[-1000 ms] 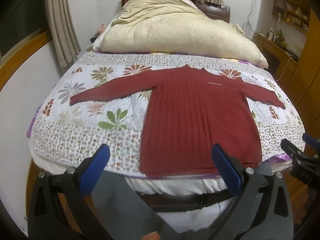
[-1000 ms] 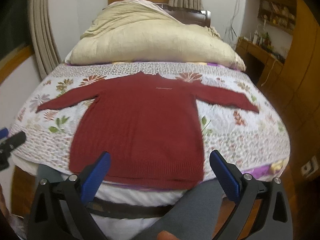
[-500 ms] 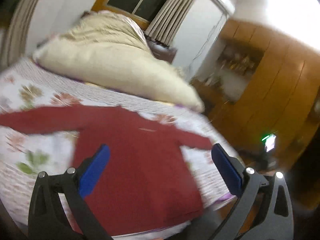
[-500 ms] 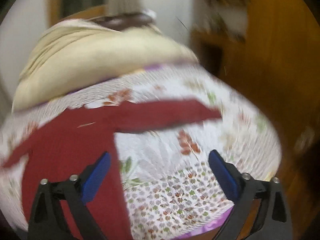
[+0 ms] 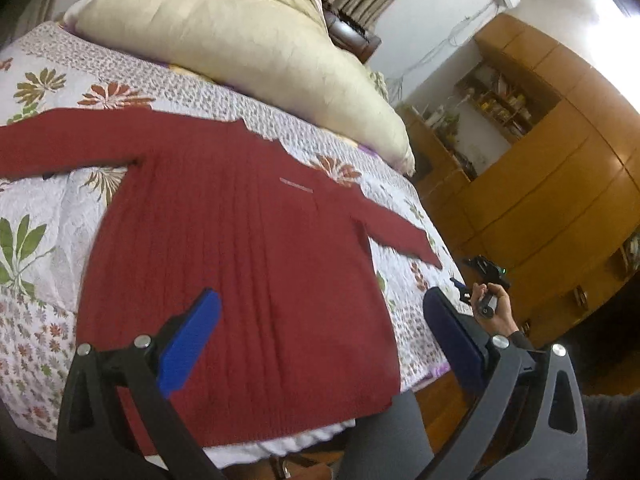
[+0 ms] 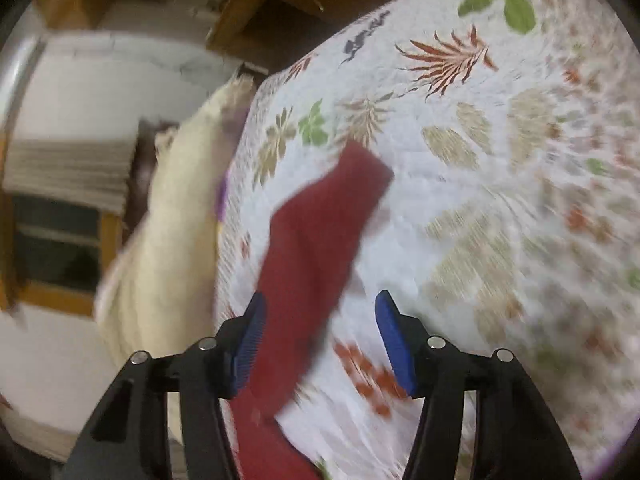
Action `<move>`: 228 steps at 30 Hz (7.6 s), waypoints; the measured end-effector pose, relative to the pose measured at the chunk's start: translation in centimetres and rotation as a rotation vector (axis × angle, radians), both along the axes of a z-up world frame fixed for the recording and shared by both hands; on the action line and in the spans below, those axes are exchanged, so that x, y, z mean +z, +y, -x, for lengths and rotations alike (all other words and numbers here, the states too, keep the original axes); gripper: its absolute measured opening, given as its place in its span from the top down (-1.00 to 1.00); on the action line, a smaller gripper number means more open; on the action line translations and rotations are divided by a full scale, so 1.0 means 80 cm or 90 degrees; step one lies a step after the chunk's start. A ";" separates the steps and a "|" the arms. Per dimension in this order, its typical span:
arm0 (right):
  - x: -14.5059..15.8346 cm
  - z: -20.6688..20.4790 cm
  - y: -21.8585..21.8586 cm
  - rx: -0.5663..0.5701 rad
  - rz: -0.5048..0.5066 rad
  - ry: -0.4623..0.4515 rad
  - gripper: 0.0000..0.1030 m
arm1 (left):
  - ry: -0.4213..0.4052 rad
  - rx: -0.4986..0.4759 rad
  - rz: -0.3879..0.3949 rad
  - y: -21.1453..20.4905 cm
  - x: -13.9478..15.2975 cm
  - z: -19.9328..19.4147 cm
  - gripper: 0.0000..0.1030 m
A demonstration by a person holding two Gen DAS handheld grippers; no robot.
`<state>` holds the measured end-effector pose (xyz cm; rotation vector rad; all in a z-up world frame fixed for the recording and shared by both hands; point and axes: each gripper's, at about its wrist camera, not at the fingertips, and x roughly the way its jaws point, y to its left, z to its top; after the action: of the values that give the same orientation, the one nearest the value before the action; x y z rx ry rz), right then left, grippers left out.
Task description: Fold small clothes
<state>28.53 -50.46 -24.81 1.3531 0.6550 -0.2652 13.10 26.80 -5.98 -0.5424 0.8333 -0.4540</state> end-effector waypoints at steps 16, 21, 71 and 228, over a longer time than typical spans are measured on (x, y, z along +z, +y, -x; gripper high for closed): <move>-0.049 -0.080 -0.052 -0.054 0.007 0.029 0.04 | 0.054 -0.036 -0.068 -0.045 -0.035 -0.034 -0.95; -0.039 -0.090 -0.054 -0.047 0.058 0.043 0.74 | 0.076 -0.029 -0.070 -0.043 -0.040 -0.035 -0.95; 0.028 -0.223 0.486 0.560 0.451 0.001 0.69 | 0.212 -0.088 0.224 -0.066 -0.097 -0.257 -0.95; 0.106 -0.027 0.745 0.798 0.292 -0.126 -0.61 | 0.237 0.526 0.089 0.592 -0.157 -0.119 -0.73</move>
<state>30.69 9.12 -16.32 0.3531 1.0660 0.6857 22.61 74.18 -18.54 -1.0557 0.8519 0.3626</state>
